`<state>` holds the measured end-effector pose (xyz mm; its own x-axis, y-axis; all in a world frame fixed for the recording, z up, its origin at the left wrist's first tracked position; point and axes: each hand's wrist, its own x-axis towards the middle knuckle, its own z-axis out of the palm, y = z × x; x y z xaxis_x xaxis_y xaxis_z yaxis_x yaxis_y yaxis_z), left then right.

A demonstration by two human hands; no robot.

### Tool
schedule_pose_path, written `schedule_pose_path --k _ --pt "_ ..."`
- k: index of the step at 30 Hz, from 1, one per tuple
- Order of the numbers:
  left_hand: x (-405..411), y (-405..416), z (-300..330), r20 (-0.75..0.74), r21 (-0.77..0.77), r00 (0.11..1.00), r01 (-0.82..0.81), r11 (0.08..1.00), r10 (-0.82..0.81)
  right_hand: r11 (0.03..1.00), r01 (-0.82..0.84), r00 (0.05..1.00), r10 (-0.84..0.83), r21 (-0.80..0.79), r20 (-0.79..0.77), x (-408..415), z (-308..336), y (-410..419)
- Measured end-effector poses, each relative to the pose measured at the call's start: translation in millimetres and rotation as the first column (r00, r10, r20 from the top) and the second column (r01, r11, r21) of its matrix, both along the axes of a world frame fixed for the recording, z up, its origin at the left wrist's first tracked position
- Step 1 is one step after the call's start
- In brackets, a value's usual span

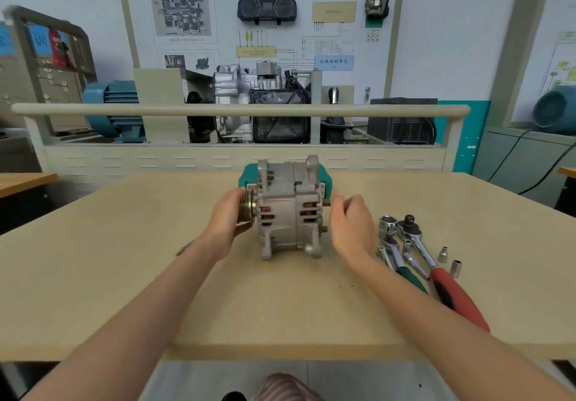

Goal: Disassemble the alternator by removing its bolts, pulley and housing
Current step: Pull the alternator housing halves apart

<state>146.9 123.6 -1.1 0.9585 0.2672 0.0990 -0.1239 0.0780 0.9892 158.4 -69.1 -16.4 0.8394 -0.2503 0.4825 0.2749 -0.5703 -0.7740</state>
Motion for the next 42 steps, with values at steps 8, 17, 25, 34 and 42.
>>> schedule_pose_path --k 8,17,25,34,42 --pt "11.9 6.5 -27.5 0.005 -0.127 0.999 -0.031 0.991 0.032 0.823 -0.326 0.882 0.442 0.465 -0.163 20.5 11.2 15.2" --pt "-0.8 4.7 -31.7 0.3 0.483 0.915 -0.389 0.784 0.269 0.739 -0.203 0.908 0.387 0.643 -0.158 33.7 1.3 27.6" --pt "0.3 2.7 -24.3 0.269 0.282 0.932 -0.316 0.906 0.241 0.546 -0.21 0.865 0.49 0.811 -0.106 42.7 -11.2 19.0" --pt "2.9 17.9 -20.0 0.182 0.047 0.982 -0.055 0.997 0.045 0.568 -0.33 0.83 0.554 0.754 -0.054 48.1 -13.1 17.2" --pt "4.3 13.5 -18.5 0.014 0.193 0.994 -0.107 0.975 0.106 0.572 -0.385 0.812 0.582 0.724 -0.028 50.4 -12.5 14.1"
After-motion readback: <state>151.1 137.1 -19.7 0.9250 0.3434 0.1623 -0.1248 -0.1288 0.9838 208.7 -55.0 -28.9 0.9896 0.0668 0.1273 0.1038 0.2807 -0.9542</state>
